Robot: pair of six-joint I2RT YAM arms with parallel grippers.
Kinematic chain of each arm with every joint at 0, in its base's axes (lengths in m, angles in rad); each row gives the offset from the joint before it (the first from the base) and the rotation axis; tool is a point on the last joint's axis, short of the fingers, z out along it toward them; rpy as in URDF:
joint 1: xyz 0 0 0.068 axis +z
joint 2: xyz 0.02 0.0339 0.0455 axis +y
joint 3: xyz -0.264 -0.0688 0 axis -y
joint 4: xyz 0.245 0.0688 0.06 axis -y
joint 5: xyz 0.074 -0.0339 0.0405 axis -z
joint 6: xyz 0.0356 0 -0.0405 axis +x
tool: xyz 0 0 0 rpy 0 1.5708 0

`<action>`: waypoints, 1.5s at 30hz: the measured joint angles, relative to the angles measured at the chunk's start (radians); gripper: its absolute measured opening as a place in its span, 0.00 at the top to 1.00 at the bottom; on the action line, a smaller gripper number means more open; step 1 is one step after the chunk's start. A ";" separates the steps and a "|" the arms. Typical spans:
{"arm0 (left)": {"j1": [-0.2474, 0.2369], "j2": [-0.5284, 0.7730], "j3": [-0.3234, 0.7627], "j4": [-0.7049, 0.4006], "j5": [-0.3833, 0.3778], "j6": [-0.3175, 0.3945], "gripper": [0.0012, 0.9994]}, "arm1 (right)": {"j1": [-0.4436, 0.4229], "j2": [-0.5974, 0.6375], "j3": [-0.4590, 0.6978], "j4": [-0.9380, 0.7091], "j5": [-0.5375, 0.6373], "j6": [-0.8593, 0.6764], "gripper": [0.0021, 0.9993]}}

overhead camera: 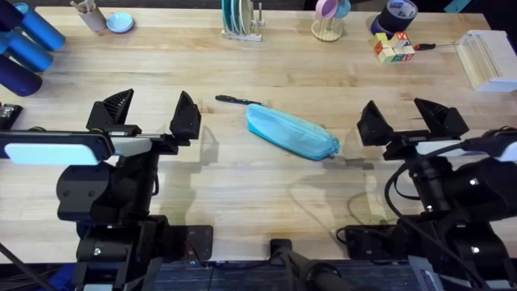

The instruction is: Unzip the bag, pick up the pens from the table one at a time and place them inside, then zip the bag closed.

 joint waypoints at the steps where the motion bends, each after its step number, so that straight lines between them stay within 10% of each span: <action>1: 0.000 0.000 0.000 0.000 0.000 0.003 0.00 | 0.000 0.000 0.000 -0.002 0.000 0.000 0.00; 22: 0.000 0.003 0.042 -0.100 0.051 0.021 0.01 | 0.000 0.010 0.046 -0.089 0.000 -0.002 0.00; 45: 0.000 0.868 0.845 -0.231 0.416 0.282 0.01 | 0.000 0.713 0.844 -0.528 -0.061 -0.026 0.00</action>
